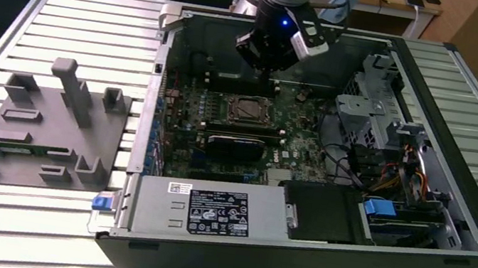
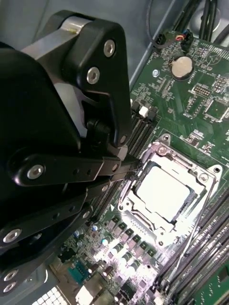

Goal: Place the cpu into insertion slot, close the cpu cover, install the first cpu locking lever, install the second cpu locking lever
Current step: 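Install the second cpu locking lever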

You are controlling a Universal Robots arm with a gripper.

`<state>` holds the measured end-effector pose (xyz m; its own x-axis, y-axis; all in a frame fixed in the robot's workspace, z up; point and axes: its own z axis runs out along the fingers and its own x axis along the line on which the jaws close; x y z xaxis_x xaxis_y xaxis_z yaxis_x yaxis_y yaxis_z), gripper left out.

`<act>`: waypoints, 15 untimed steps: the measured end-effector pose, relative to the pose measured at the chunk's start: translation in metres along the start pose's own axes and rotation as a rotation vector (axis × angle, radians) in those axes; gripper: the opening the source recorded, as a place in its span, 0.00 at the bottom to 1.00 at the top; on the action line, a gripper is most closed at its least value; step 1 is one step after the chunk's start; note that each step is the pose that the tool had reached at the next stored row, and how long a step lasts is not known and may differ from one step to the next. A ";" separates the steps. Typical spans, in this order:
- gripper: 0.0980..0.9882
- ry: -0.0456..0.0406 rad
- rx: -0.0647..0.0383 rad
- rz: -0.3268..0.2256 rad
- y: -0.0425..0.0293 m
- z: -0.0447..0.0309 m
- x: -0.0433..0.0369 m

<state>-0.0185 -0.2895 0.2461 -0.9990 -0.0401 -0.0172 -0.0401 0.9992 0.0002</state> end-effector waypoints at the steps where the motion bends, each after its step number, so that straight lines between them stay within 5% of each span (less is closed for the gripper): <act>1: 0.01 0.0001 0.000 0.000 -0.0011 0.0000 0.0001; 15: 0.01 0.0000 0.000 0.000 -0.0262 0.0001 0.0012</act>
<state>-0.0187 -0.3157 0.2460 -0.9990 -0.0401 -0.0172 -0.0401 0.9992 0.0002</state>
